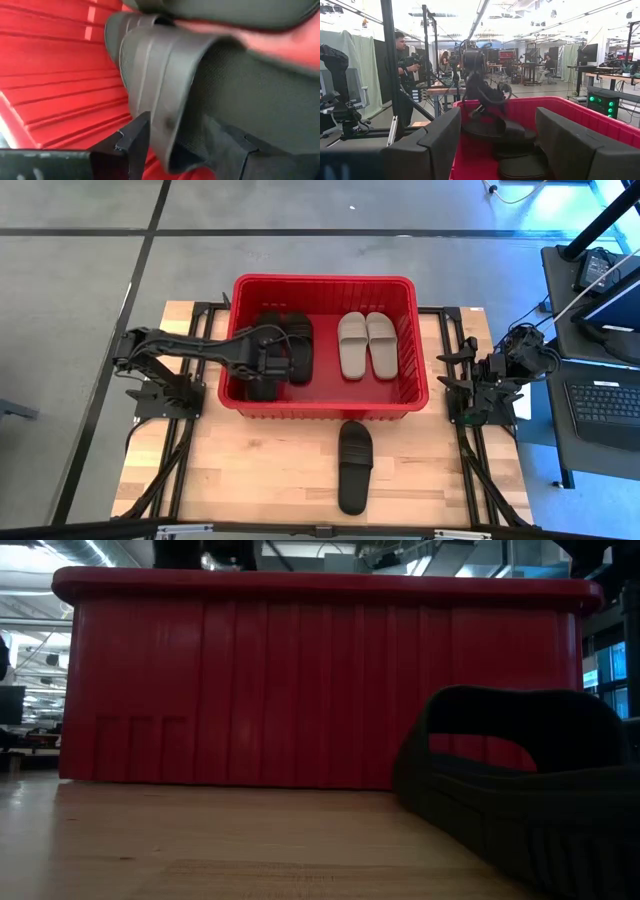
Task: Pick and place slides into bin
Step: Put the black slide into the red bin
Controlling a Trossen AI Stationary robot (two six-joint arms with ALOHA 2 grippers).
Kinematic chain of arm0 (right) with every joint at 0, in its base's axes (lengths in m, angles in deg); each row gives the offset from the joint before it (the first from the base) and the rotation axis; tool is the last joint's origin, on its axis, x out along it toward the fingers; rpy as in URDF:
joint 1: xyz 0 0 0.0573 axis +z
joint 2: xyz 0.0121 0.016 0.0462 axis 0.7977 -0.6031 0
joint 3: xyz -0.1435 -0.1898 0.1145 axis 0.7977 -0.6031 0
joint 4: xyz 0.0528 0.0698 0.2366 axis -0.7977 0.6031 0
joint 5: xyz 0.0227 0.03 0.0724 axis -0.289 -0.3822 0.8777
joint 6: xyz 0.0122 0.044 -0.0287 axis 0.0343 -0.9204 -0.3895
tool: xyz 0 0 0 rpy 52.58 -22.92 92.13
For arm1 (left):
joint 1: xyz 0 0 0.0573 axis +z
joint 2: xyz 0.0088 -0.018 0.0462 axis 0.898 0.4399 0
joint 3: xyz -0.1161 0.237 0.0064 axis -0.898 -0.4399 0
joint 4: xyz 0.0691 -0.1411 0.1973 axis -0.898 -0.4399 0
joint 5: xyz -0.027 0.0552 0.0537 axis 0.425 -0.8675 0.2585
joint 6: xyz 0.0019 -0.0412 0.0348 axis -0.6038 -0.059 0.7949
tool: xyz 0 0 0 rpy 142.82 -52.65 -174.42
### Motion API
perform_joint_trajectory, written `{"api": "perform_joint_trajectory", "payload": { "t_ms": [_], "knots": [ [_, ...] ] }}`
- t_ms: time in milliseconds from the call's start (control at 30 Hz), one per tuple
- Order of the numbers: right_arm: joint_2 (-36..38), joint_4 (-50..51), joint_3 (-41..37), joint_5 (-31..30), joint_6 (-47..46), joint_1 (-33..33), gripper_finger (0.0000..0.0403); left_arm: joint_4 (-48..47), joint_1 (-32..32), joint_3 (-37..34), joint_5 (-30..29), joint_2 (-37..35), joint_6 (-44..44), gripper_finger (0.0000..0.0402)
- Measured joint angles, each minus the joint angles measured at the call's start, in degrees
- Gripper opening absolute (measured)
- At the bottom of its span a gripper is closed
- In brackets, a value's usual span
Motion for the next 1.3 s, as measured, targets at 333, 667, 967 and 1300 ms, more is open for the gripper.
{"api": "perform_joint_trajectory", "payload": {
  "t_ms": [333,667,967,1300],
  "knots": [
    [0.0,0.46,0.0,0.0,0.04,-0.01,0.0255,-1.39,-0.7,17.01,0.29,-0.27,-1.95,0.0171],
    [0.0,0.48,0.0,0.01,0.04,-0.01,0.0255,16.07,-8.58,23.91,0.29,-0.26,-4.49,0.0171],
    [-0.02,0.44,0.0,0.01,2.54,0.01,0.0255,35.82,-18.94,18.85,-5.87,0.09,-6.13,0.0171],
    [-3.0,0.06,0.0,6.31,1.28,0.02,0.0255,47.87,-29.36,9.51,-16.39,0.06,-6.28,0.0171]
  ]
}}
